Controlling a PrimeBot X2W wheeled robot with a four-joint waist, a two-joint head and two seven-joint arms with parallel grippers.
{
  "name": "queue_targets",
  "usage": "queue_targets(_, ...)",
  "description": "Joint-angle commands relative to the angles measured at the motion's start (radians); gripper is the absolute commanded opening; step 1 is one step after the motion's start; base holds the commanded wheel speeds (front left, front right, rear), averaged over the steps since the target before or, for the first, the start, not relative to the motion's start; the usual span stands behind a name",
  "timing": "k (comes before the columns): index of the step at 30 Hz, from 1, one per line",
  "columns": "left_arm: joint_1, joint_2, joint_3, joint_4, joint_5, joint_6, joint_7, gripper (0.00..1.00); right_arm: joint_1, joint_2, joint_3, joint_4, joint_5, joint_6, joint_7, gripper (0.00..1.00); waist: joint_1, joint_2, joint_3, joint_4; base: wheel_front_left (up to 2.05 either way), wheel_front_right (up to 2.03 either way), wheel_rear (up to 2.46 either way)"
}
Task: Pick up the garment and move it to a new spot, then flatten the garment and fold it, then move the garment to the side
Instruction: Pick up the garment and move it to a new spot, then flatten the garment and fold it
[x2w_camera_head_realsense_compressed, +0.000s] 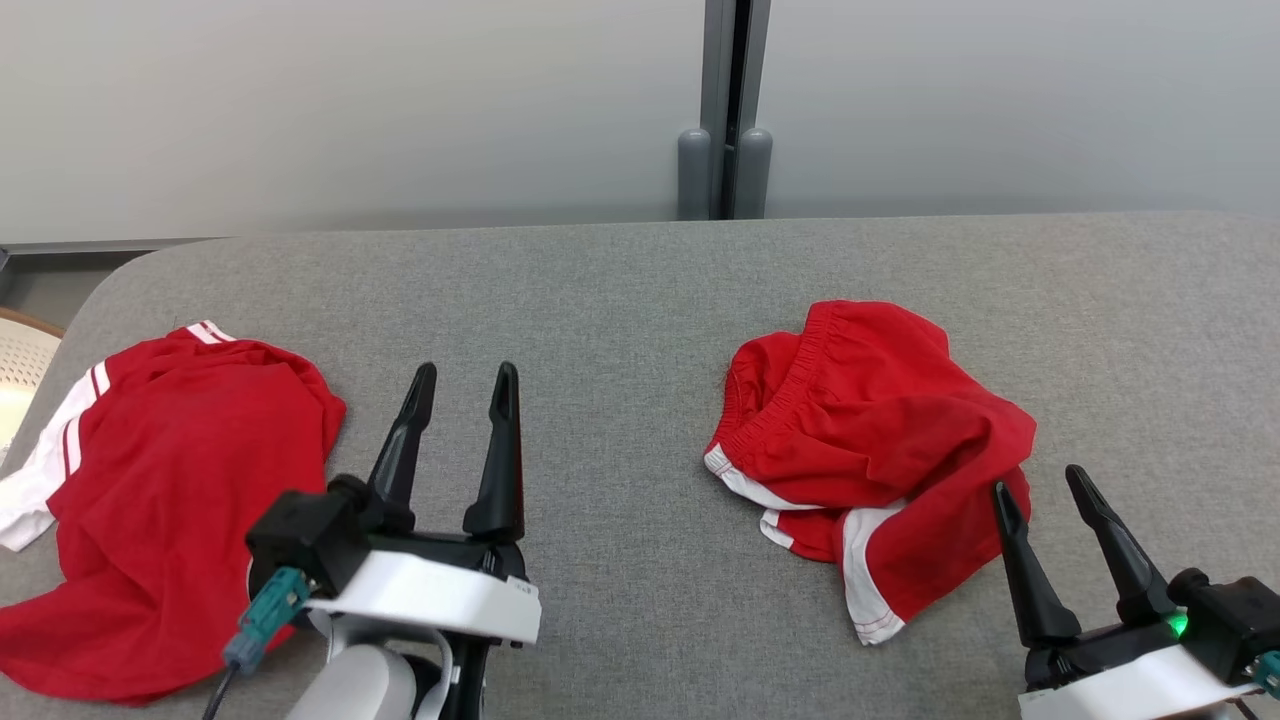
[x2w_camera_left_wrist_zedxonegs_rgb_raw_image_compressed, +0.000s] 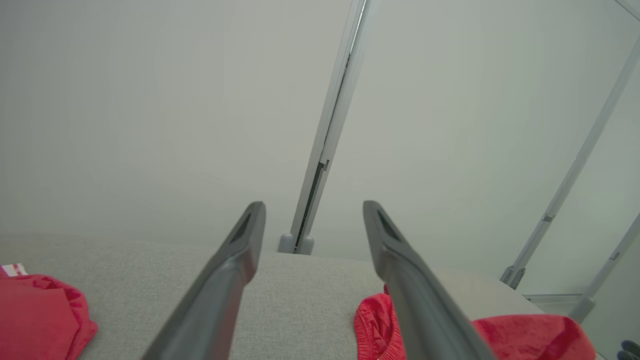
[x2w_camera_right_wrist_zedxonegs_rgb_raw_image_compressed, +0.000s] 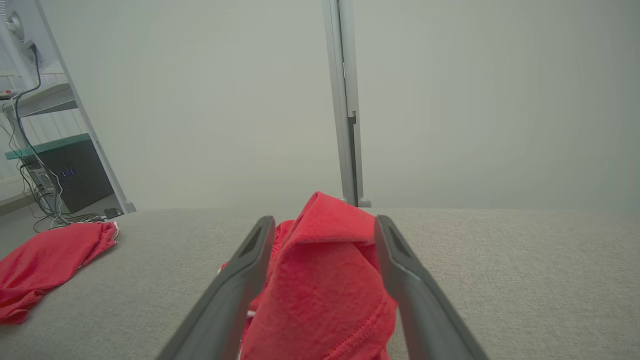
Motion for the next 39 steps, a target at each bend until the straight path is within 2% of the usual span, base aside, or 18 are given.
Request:
queue_targets(1, 0.029, -0.02, 0.032, 0.0, 0.024, -0.026, 0.0, 1.0, 0.007, -0.006, -0.004, -0.005, 0.0, 0.0, -0.005, 1.0, 0.0, 0.0, 0.0, 0.0, 0.0, 0.0, 0.0)
queue_targets(4, 0.077, -0.08, 0.111, 0.014, 0.086, -0.097, 0.0, 1.0, 0.008, -0.014, -0.004, -0.008, 0.002, 0.0, -0.005, 1.0, 0.0, 0.0, 0.002, -0.001, 0.0, 0.0, 0.0)
queue_targets(7, 0.096, -0.116, 0.163, 0.038, 0.132, -0.153, 0.0, 1.0, 0.022, -0.028, 0.034, -0.001, 0.008, 0.0, -0.005, 1.0, 0.0, 0.0, 0.008, -0.005, 0.0, 0.0, 0.0)
queue_targets(14, 0.087, -0.146, 0.227, 0.081, 0.178, -0.216, 0.0, 1.0, 0.034, -0.085, 0.204, 0.082, 0.063, 0.0, -0.005, 1.0, 0.0, 0.0, 0.028, -0.003, 0.0, 0.0, 0.0)
queue_targets(17, 0.087, -0.148, 0.223, 0.083, 0.168, -0.221, 0.0, 1.0, 0.016, -0.096, 0.242, 0.117, 0.082, 0.0, 0.003, 1.0, 0.0, 0.0, 0.035, 0.003, 0.0, 0.0, 0.0)
queue_targets(22, 0.069, -0.148, 0.189, 0.082, 0.139, -0.201, 0.0, 1.0, -0.026, -0.107, 0.317, 0.189, 0.133, 0.0, 0.022, 1.0, 0.0, 0.0, 0.059, 0.029, 0.0, 0.0, 0.0)
queue_targets(33, 0.057, -0.148, 0.15, 0.072, 0.127, -0.171, -0.001, 1.0, -0.082, -0.138, 0.394, 0.254, 0.27, 0.0, 0.025, 1.0, 0.0, 0.0, 0.098, 0.085, 0.0, 0.0, 0.0)
queue_targets(34, 0.057, -0.148, 0.149, 0.072, 0.126, -0.17, -0.001, 1.0, -0.086, -0.141, 0.399, 0.256, 0.278, 0.0, 0.022, 0.84, 0.0, 0.0, 0.099, 0.087, 0.0, 0.0, 0.0)
queue_targets(35, 0.058, -0.148, 0.147, 0.071, 0.125, -0.168, -0.001, 1.0, -0.091, -0.143, 0.404, 0.257, 0.286, 0.0, 0.021, 0.21, 0.0, 0.0, 0.099, 0.089, 0.0, 0.0, 0.0)
queue_targets(36, 0.059, -0.148, 0.145, 0.071, 0.125, -0.166, -0.001, 1.0, -0.097, -0.147, 0.406, 0.256, 0.292, 0.0, 0.017, 0.0, 0.0, 0.0, 0.099, 0.09, 0.0, 0.0, 0.0)
queue_targets(39, 0.066, -0.148, 0.145, 0.076, 0.126, -0.164, -0.001, 1.0, -0.105, -0.157, 0.406, 0.254, 0.303, 0.0, 0.007, 0.0, 0.0, 0.0, 0.096, 0.086, 0.0, 0.0, 0.0)
